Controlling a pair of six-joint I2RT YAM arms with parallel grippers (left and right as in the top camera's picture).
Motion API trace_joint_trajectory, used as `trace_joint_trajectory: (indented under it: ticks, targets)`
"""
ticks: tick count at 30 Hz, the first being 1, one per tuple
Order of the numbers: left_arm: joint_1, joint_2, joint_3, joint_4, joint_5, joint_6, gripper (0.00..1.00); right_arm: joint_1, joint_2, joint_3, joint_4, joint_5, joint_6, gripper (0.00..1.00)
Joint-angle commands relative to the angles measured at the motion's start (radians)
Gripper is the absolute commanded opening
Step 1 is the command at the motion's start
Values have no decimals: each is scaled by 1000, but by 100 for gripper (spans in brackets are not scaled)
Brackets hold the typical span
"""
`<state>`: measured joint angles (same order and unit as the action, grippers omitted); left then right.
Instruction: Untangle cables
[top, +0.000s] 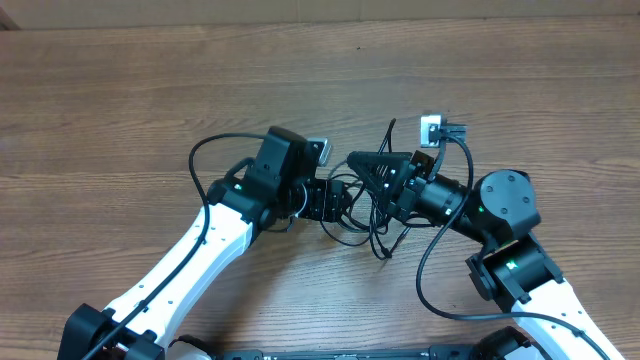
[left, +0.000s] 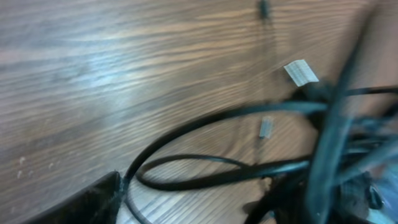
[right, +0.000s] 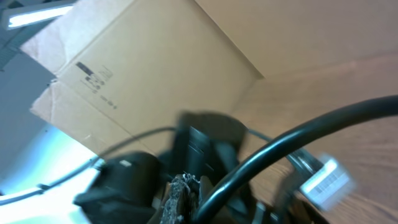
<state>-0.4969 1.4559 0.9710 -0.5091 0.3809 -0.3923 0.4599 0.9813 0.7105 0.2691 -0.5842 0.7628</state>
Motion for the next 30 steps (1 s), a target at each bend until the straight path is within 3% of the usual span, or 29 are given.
trace_joint_trajectory:
  ticks: [1,6,9,12,15,19,20,24,30]
  targets:
    - [-4,-4,-96,31,-185,-93,50,-2,-37,59,5,45,-41,4]
    - [7,-4,-196,37,-469,-166,4,-21,-53,62,-119,277,-92,4]
    - [49,-4,-214,-19,-617,-241,4,-29,-57,63,-217,443,-91,4]
    - [119,-4,-214,-34,-618,-297,5,-37,-56,63,-320,645,-83,4]
    - [180,-4,-214,-24,-512,-355,5,-39,-56,63,-407,790,-83,4]
    - [216,-4,-214,17,-325,-285,4,-39,-54,63,-542,864,-84,8]
    - [216,-4,-214,42,-235,-249,4,-39,-50,63,-606,825,-84,16]
    - [216,-4,-214,139,37,-160,4,-39,-16,63,-703,569,-84,30]
    - [216,-4,-214,330,293,-161,4,-39,102,61,-755,179,-85,38]
